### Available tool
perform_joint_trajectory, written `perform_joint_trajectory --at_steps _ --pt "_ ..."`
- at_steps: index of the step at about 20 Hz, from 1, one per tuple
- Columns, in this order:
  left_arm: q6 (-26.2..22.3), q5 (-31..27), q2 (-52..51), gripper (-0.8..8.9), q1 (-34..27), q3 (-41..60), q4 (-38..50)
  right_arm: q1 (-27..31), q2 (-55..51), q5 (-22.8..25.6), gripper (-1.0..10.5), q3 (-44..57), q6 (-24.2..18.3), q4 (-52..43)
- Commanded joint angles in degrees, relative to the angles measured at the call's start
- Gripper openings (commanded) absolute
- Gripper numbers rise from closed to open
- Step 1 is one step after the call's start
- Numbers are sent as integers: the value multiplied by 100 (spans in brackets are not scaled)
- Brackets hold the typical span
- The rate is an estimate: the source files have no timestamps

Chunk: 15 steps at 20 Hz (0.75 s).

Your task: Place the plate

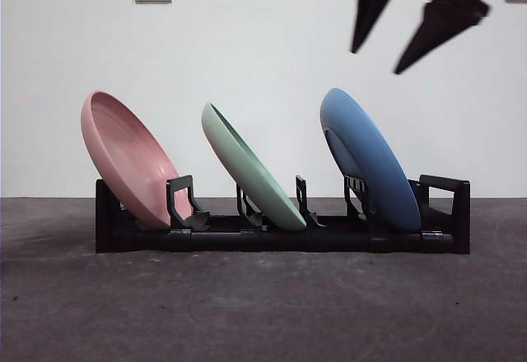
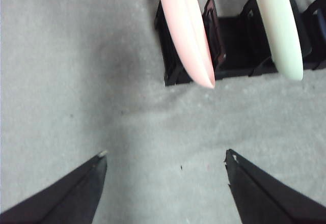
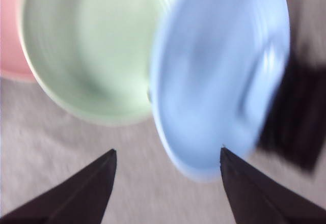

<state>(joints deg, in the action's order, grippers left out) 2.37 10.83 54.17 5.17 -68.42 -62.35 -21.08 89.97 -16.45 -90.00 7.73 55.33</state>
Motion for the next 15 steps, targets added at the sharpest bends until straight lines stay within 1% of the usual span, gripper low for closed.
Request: perform_joint_trajectory --at_steps 1,4,8,11,13,15 --pt "-17 22 44 374 15 -160 136 -98 424 -7 285 -511 -98 -48" --pt "-17 22 44 375 15 -160 192 -140 846 -9 284 -879 -125 -46" --pt "-17 22 46 375 15 -160 199 -162 1180 -9 279 -922 -133 -170" --pt "-17 22 44 375 15 -160 199 -188 1331 -9 249 -922 -133 -170" --pt "-17 22 44 374 15 -160 197 -205 1353 -4 174 -922 -133 -173" --pt "-17 22 44 375 15 -160 197 -227 1353 -7 58 -922 -133 -168"
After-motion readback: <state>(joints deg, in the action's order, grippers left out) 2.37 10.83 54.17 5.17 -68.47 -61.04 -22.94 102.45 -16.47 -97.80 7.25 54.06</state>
